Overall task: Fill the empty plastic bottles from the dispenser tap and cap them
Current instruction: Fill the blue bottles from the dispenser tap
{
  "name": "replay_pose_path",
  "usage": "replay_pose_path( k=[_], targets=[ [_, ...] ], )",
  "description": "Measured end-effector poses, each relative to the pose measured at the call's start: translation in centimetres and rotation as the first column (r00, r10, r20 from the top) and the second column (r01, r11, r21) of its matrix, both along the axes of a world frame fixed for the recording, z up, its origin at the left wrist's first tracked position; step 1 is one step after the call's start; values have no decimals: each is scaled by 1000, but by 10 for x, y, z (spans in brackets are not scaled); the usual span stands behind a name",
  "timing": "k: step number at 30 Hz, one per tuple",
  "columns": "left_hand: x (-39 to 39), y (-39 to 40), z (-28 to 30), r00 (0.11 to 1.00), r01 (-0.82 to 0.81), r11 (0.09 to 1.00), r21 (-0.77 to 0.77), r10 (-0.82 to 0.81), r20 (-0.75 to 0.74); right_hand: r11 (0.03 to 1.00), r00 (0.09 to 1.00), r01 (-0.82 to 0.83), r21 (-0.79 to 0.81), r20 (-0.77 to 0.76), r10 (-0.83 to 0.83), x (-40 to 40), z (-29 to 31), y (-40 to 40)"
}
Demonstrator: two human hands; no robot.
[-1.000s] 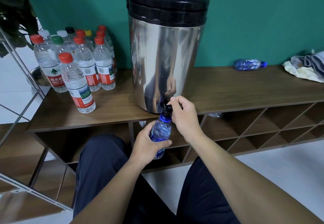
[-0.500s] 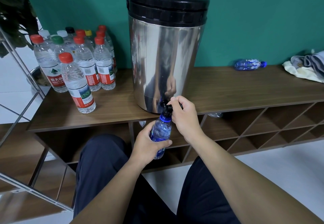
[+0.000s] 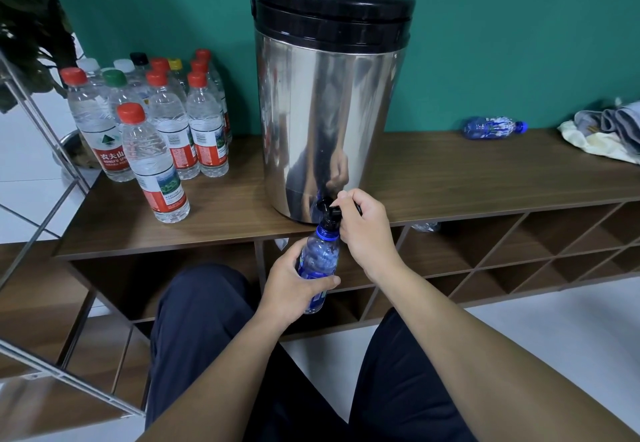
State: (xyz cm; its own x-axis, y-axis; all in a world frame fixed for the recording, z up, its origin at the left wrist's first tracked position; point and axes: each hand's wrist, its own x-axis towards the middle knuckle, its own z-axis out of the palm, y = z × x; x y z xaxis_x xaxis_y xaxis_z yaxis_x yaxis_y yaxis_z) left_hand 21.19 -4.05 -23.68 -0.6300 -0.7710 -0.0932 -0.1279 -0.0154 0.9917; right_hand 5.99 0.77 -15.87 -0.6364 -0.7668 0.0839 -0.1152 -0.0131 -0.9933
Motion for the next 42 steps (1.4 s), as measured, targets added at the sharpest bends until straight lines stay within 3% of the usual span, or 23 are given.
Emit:
replay_pose_path(
  k=[42],
  targets=[
    [-1,-1,-2,1000,-2,1000,7,2,-3,1000,1000,5,4,-6,-5,-1,-2,0]
  ],
)
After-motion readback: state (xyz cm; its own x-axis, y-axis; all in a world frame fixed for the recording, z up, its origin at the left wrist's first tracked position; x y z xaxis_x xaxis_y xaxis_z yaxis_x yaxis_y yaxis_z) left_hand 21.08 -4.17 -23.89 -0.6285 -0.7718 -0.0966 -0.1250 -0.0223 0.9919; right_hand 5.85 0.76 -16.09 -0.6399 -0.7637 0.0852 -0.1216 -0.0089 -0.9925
